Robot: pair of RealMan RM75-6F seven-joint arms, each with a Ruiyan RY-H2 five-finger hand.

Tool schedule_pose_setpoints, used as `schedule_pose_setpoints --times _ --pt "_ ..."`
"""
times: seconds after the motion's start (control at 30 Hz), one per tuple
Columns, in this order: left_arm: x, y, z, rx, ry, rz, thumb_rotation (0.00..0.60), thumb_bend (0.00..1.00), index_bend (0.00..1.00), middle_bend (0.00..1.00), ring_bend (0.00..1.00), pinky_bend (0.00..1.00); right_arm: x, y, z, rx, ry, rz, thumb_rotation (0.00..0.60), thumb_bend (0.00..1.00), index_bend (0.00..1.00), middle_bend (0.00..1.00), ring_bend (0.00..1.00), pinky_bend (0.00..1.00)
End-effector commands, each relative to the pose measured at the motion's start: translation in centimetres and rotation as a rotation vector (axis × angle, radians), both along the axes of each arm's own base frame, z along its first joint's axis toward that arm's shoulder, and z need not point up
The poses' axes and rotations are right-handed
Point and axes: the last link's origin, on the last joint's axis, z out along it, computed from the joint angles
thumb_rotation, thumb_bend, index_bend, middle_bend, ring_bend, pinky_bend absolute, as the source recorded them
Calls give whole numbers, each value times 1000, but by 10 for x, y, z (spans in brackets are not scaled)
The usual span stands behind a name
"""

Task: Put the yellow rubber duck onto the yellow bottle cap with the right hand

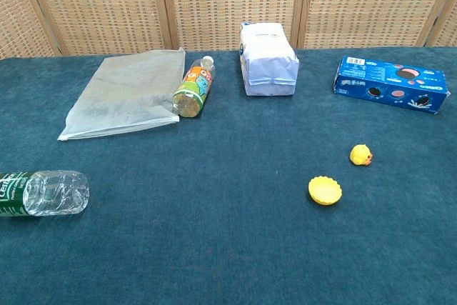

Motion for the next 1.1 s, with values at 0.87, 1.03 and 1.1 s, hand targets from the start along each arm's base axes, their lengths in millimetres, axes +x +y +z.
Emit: schedule_pose_setpoints --times 0.87,1.03,1.1 --pt "-1 14 -12 -31 32 29 600 0 0 0 0 0 49 -82 -46 194 -85 130 600 0 228 0 0 0" --pt "-2 21 -20 -49 50 51 600 0 0 0 0 0 70 -122 -72 275 -110 117 600 13 304 0 0 0" --pt "-4 25 -24 -58 55 65 600 0 0 0 0 0 79 -135 -84 292 -97 122 600 17 316 0 0 0"
